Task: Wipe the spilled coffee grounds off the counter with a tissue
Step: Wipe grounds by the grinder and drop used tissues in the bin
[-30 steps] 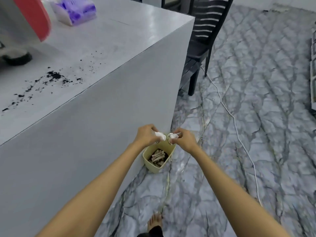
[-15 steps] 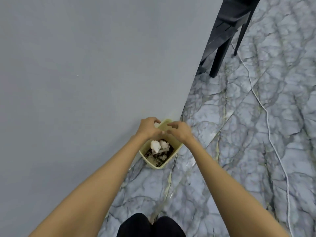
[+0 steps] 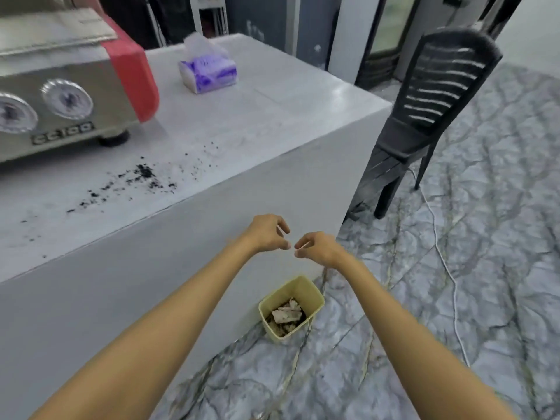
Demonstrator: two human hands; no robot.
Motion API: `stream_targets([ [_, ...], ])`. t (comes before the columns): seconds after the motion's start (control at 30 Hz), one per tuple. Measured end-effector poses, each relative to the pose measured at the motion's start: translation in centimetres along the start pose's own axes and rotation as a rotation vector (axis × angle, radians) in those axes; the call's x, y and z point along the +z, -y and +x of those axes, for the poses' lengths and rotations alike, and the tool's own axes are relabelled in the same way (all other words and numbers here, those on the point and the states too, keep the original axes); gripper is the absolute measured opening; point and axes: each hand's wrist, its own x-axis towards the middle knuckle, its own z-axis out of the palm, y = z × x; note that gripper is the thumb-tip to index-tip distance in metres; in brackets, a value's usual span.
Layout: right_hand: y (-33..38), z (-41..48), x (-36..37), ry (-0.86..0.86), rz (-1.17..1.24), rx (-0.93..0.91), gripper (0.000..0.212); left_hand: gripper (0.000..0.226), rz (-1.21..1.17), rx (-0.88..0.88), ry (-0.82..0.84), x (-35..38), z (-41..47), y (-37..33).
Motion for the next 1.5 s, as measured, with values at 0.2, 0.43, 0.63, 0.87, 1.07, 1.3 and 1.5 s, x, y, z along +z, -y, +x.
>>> stream_targets([
  [0.2,11.7,-7.7,-6.6,0.046,-0.233,-0.244,0.031,0.038,0.077,-0.007,-0.079,-10.1,-11.0,-5.5],
  [0.43,25.9,-13.6,-3.5,0.153,-0.313,-0.536,0.030,0.037,0.110,-0.148,-0.353,-19.0,-25.1,-1.4],
  [0.63,35.9,-18.2,8.5,0.307,-0.361,-0.744,0.032,0.040,0.032,-0.312,-0.509,-23.5,-37.9,7.7],
  [0.87,47.0,-24.7,25.6,0.429,-0.331,-0.885,0.032,0.037,-0.089,-0.517,-0.623,-26.7,-52.6,20.8],
  [1.07,54.0,-28.5,36.8,0.454,-0.312,-0.954,0.031,0.031,-0.179,-0.625,-0.728,-28.8,-61.7,29.6],
  [1.3,60.3,-26.7,44.9,0.436,-0.326,-0.944,0.041,0.030,-0.204,-0.642,-0.817,-32.7,-63.6,38.0],
  [1.5,65.1,-22.1,50.6,0.357,-0.341,-0.906,0.050,0.035,-0.164,-0.615,-0.880,-37.6,-60.7,45.2],
])
